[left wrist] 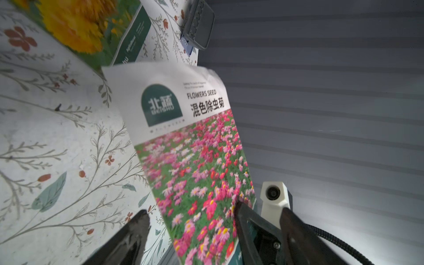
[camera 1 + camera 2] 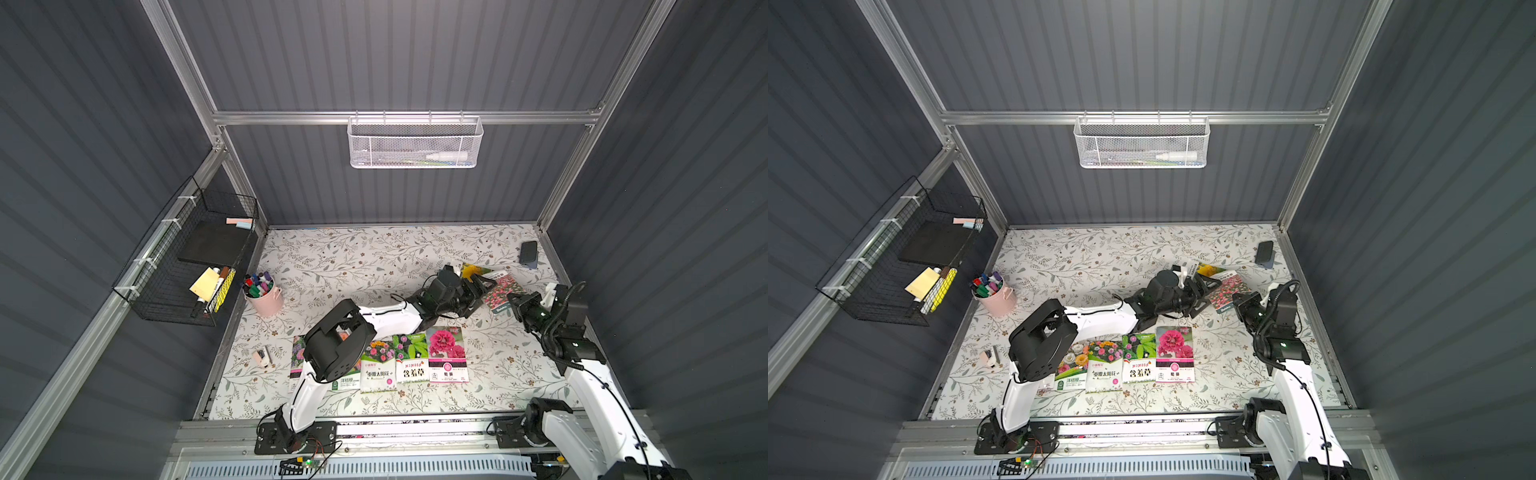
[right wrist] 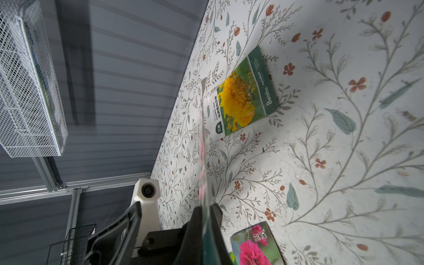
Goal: Arrange the seed packets in a row
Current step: Pick up the seed packet from the center of the board.
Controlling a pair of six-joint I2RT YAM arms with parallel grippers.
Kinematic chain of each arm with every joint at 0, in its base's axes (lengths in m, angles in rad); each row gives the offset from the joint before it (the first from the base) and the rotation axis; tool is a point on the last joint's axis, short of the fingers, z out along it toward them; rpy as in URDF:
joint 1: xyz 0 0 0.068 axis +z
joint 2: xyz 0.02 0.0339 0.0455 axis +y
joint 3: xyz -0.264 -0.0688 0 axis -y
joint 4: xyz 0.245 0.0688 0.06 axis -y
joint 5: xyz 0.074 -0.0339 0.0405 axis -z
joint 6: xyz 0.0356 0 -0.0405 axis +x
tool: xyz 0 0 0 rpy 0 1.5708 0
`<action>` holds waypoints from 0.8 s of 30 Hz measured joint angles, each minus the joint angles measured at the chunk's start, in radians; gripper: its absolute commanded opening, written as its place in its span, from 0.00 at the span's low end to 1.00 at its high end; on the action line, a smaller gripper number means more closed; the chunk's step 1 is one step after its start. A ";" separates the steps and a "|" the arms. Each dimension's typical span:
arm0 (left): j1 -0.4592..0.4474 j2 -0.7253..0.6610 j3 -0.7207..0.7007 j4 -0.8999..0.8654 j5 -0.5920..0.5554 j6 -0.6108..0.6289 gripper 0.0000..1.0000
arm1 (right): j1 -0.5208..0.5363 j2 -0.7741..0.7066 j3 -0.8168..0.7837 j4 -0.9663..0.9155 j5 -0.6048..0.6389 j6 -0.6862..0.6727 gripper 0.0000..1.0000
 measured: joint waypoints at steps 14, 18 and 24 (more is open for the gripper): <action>-0.018 0.037 0.042 0.018 0.000 -0.047 0.00 | 0.010 0.006 -0.017 -0.009 0.008 -0.002 0.57; -0.018 0.035 0.042 -0.019 0.054 0.009 0.00 | 0.005 -0.034 -0.019 -0.074 0.045 -0.043 0.99; -0.018 0.029 0.007 -0.101 0.167 0.082 0.00 | -0.102 -0.072 0.061 -0.269 0.026 -0.175 0.99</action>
